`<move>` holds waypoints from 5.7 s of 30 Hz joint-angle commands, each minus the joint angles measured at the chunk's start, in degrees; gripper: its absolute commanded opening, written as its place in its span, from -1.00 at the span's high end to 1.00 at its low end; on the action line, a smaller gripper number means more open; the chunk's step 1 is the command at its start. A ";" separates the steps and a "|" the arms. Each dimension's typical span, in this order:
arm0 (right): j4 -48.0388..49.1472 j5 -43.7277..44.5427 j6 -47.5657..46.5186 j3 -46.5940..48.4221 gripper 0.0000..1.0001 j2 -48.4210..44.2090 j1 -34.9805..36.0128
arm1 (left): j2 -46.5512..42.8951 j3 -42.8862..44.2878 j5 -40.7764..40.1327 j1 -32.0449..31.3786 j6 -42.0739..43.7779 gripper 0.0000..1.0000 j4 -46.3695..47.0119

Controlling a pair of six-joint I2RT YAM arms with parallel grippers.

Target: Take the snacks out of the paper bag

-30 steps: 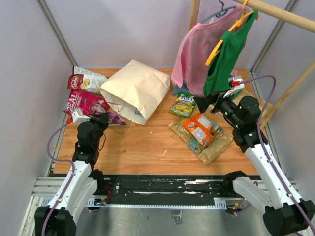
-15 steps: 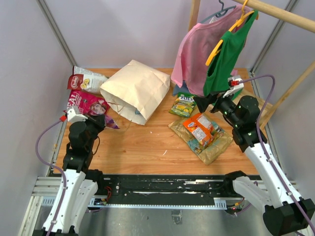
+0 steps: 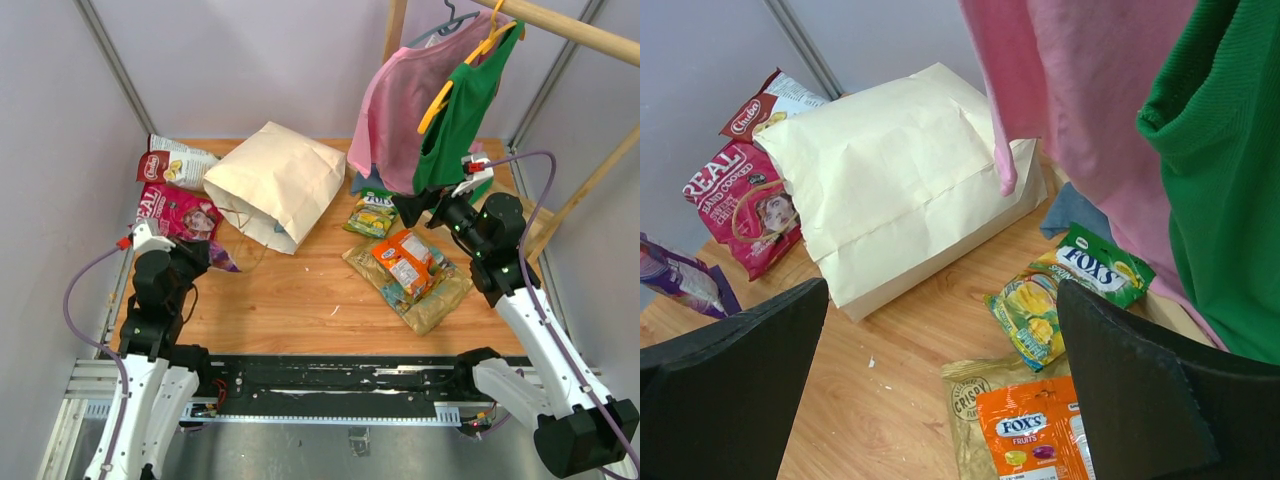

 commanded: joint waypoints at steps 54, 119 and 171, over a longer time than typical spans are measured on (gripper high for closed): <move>-10.08 11.11 -2.49 2.49 -0.97 -16.11 -0.50 | 70.68 44.38 -13.99 -60.86 33.96 0.99 25.45; -15.57 29.14 -8.68 2.58 -0.97 -30.79 -0.55 | 85.52 53.51 13.00 -58.63 29.24 -0.99 44.55; -7.46 22.06 -5.41 -1.46 -0.97 -23.10 -0.52 | 74.64 -19.02 16.74 -11.11 -38.82 0.37 100.68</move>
